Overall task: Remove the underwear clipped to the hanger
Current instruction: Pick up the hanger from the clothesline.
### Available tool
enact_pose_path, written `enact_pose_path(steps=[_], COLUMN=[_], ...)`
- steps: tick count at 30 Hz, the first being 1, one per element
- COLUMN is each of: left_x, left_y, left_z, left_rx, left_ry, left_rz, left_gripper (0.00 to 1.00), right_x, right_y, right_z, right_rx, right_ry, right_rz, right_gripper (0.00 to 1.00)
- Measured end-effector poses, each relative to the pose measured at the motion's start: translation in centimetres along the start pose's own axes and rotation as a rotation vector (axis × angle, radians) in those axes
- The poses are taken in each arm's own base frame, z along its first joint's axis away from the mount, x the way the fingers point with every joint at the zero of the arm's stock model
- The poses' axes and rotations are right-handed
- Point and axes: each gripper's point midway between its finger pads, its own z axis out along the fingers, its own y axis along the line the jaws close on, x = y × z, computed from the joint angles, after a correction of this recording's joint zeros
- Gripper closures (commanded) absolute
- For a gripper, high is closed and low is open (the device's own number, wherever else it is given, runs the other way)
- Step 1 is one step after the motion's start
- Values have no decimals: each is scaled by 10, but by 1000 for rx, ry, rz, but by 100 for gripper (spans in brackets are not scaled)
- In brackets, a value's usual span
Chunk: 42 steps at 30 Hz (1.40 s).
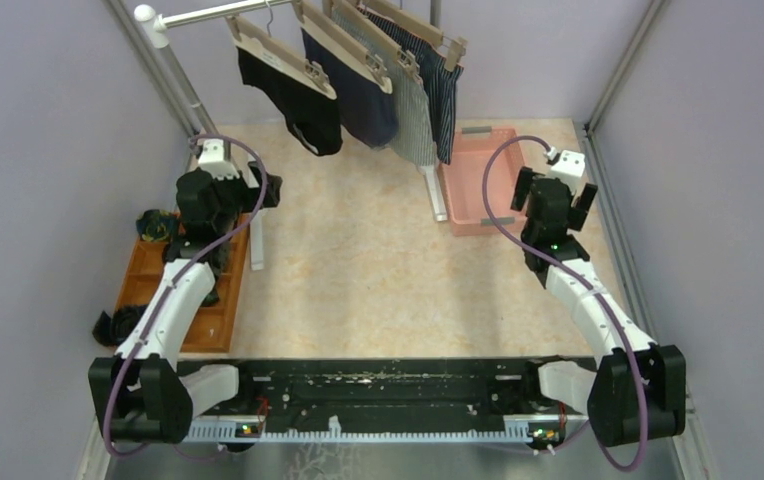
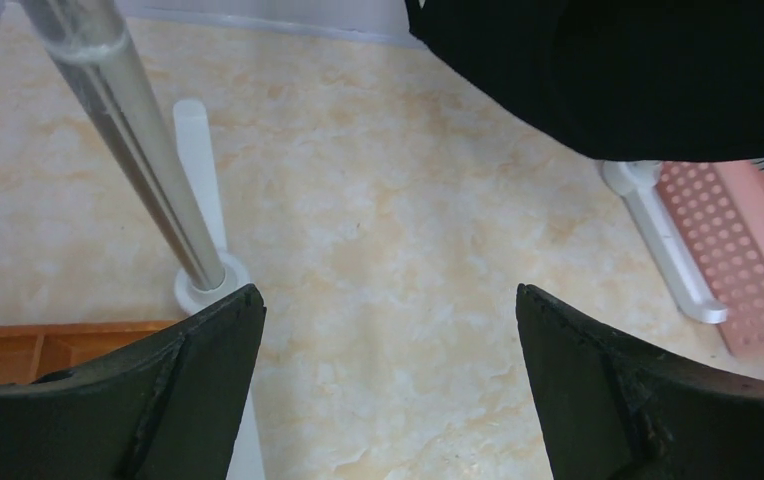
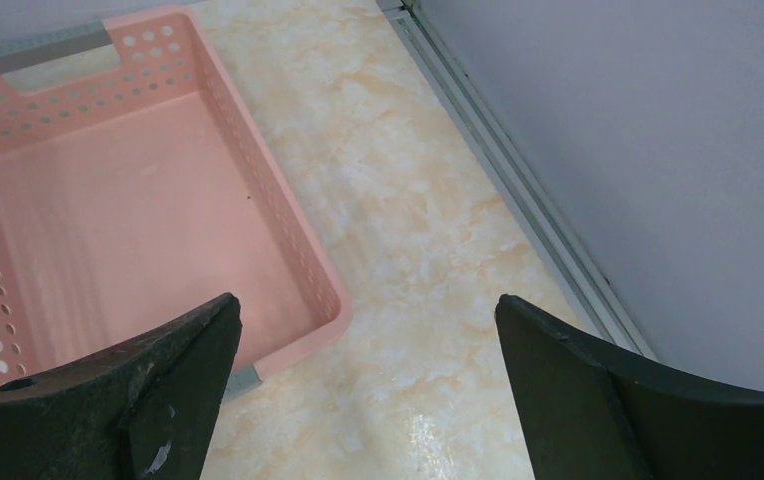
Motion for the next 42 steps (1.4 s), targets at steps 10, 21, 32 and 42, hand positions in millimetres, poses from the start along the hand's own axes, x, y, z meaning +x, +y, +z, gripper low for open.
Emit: enact_pose_path(steps=[10, 21, 32, 42], left_x=[-55, -145, -186, -271], left_y=[-47, -109, -112, -129], left_z=[8, 24, 8, -31], left_rx=[65, 89, 30, 85], left_ry=[-29, -169, -273, -489], left_rz=[-52, -68, -119, -188], left_gripper=[0, 0, 0, 0], right_x=[1, 2, -1, 25], right_y=[7, 11, 15, 39], right_z=[-1, -9, -15, -8], right_rx=[-45, -82, -104, -168], right_ry=[6, 20, 11, 87], right_rz=[-1, -12, -4, -28], right_gripper=[1, 1, 1, 1])
